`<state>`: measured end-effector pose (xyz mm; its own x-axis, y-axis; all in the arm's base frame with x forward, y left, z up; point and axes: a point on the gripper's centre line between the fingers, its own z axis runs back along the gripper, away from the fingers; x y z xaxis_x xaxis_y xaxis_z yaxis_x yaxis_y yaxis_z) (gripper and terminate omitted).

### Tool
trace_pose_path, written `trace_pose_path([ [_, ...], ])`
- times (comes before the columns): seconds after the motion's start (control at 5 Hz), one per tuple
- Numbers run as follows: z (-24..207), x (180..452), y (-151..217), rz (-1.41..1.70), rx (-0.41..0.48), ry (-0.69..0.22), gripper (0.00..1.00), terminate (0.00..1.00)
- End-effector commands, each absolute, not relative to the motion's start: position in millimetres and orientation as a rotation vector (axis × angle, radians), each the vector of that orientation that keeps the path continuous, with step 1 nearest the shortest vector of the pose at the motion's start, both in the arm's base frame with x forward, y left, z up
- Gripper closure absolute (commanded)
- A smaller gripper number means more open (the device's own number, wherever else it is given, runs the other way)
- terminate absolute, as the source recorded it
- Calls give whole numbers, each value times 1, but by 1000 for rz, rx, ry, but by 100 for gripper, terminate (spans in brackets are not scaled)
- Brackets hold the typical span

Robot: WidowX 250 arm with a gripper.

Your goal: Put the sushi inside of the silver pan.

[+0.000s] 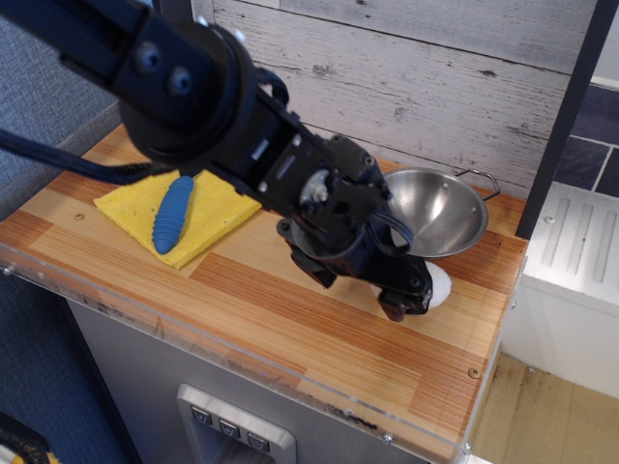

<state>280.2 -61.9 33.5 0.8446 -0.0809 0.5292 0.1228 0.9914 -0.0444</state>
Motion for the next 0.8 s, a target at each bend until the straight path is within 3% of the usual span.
trace_pose_path([
  [0.0,40,295,-85,-160,-104,-605,0,0],
  [0.4,35,300,-89,-166,-131,-610,0,0],
  [0.6,35,299,-90,-172,-123,-614,100,0],
])
